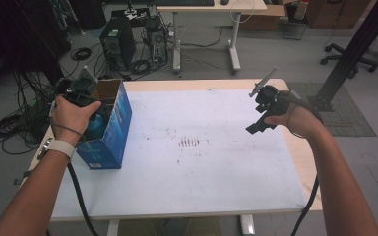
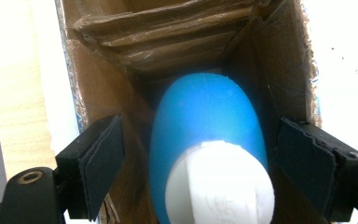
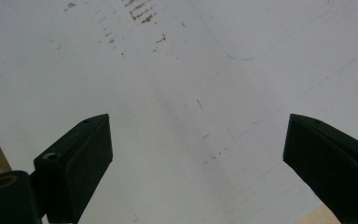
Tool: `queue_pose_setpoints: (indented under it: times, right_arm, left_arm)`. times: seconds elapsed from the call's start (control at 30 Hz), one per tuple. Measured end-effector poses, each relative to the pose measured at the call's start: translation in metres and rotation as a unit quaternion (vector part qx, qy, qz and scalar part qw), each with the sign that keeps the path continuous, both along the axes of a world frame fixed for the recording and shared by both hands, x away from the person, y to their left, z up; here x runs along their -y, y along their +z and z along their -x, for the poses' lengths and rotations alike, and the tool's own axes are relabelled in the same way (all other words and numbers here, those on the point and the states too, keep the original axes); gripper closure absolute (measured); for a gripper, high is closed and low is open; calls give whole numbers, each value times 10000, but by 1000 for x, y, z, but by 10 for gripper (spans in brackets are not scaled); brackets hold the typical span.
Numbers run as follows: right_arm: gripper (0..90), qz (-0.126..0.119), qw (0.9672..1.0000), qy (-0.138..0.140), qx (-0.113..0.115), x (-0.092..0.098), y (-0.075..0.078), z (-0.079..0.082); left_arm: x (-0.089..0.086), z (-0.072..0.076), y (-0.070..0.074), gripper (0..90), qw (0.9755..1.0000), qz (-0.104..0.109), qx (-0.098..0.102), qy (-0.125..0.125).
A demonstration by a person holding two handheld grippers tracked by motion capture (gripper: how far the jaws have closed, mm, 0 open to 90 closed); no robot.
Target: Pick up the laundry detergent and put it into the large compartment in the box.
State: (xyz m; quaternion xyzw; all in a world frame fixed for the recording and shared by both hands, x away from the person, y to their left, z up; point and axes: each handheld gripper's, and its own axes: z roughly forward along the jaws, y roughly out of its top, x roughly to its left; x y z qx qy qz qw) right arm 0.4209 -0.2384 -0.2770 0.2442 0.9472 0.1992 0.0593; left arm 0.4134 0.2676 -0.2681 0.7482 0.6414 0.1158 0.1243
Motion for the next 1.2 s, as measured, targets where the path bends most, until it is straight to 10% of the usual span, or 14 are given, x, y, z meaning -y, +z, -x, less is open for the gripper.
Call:
queue_pose_setpoints:
  times: [1.2]
  right_arm:
    - [81, -3, 10000, -1, 8, 0, 8, 8]
  left_arm:
    - [25, 24, 62, 120, 9969, -125, 308, -706]
